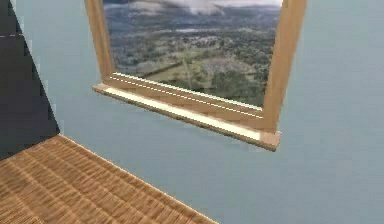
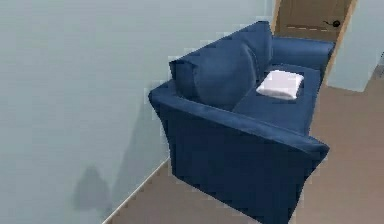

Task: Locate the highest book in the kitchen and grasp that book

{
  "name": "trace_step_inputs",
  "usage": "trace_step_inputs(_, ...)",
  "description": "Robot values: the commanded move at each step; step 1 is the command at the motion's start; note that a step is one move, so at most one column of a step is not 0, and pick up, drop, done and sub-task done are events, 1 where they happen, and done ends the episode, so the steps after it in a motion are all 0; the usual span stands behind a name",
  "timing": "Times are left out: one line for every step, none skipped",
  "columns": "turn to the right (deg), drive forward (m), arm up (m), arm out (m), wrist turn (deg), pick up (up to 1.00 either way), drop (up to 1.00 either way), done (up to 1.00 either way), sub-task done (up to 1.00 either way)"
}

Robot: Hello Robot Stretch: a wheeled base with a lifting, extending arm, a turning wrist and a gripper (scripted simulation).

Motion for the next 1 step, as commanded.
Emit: trace_step_inputs(-45.0,0.0,0.0,0.0,0.0,0.0,0.0,0.0,0.0)
